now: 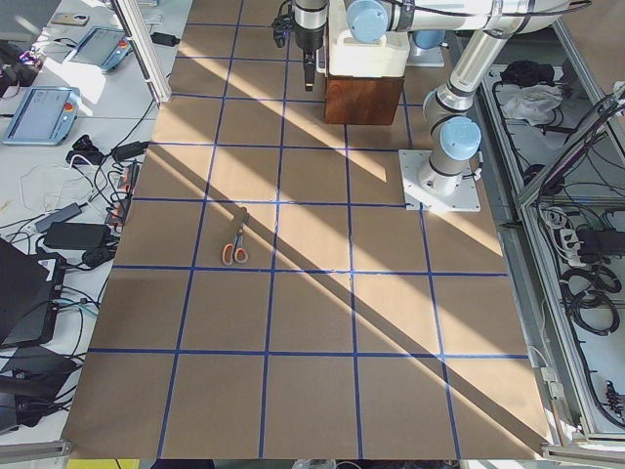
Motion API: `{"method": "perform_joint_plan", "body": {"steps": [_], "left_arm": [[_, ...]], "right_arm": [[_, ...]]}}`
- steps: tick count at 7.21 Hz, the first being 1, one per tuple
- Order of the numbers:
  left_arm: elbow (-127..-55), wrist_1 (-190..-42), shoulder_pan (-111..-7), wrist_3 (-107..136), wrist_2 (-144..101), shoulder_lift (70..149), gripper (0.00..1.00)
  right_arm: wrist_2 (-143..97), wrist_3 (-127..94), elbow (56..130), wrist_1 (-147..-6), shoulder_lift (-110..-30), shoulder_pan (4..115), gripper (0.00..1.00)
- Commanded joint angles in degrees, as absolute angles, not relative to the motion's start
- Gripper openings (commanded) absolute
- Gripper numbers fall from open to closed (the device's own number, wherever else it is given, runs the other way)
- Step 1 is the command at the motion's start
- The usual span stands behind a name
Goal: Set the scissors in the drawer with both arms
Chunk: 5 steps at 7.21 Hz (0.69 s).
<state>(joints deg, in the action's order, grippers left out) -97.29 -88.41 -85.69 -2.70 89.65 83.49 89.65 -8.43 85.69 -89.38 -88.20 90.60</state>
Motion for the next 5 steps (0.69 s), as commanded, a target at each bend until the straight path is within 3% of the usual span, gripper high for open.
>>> {"method": "perform_joint_plan", "body": {"steps": [1,5], "left_arm": [[-97.3,-88.4,-85.7,-2.3,89.7,83.5,1.0],[-97.3,-88.4,-84.8,-4.6,90.2,83.2,1.0]], "right_arm": [[89.6,-8.4,85.7,-89.4,-88.2,90.5,1.0],[84.2,-8.4,86.0,-87.4,-85.4,94.6,1.0]]}}
